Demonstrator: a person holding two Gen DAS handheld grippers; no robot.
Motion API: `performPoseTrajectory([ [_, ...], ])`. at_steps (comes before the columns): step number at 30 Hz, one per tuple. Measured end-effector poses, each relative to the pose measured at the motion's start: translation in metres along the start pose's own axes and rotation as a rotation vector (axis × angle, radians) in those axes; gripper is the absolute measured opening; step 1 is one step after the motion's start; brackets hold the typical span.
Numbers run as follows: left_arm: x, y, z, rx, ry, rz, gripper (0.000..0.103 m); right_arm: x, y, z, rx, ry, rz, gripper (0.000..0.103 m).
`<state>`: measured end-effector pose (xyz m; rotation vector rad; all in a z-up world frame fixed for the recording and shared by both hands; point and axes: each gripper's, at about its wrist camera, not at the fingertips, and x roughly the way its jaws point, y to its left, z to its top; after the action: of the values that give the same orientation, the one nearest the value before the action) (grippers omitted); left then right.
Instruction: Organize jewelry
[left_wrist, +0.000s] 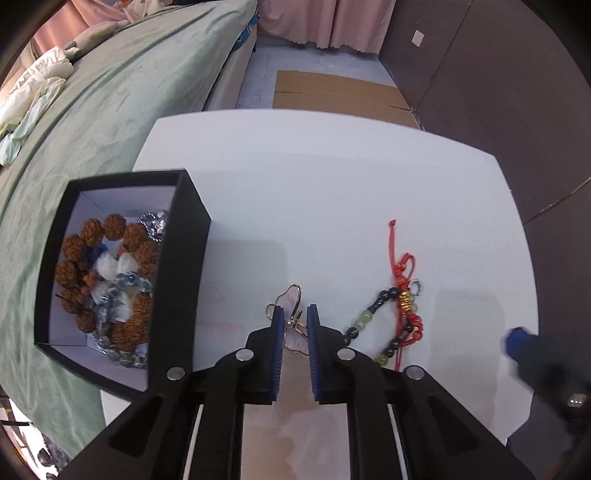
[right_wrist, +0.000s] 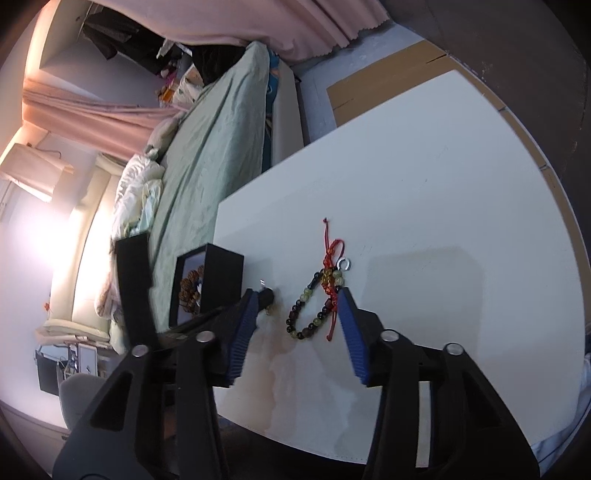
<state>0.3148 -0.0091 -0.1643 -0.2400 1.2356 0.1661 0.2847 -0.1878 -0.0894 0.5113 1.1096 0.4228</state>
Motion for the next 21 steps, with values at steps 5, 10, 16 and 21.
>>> performPoseTrajectory([
  [5,-0.008,0.003,-0.002,0.005,-0.005,-0.022,0.010,0.020,0.004,-0.003,-0.018,0.036,-0.036,0.034],
  [10,-0.020,0.010,-0.002,0.001,-0.022,-0.046,0.010,0.036,0.004,-0.005,-0.029,0.056,-0.086,0.034],
  [16,-0.045,0.015,0.000,0.008,-0.060,-0.076,0.010,0.054,0.008,-0.007,-0.061,0.066,-0.160,0.034],
  [21,-0.067,0.025,0.004,0.002,-0.094,-0.087,0.010,0.070,0.011,-0.008,-0.096,0.073,-0.233,0.022],
])
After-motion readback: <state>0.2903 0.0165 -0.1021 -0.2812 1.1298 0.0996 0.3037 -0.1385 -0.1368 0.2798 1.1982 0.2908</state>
